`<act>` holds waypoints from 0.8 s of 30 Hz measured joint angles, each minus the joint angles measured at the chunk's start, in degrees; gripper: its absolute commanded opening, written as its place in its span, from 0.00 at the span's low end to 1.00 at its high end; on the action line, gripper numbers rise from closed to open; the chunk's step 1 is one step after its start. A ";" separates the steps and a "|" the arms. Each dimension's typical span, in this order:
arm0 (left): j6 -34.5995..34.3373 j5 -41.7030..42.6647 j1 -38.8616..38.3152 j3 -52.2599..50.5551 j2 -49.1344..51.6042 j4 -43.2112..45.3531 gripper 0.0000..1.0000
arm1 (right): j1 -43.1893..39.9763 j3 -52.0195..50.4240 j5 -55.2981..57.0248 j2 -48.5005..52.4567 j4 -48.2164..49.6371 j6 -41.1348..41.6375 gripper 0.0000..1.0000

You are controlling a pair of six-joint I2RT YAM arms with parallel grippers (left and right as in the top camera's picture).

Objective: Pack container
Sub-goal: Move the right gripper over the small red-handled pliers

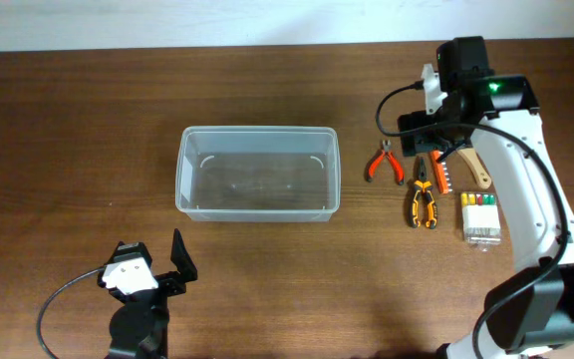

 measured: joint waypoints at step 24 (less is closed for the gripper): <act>0.00 0.00 0.00 0.00 0.00 0.00 0.99 | 2.69 0.00 0.17 18.71 6.12 -2.80 0.74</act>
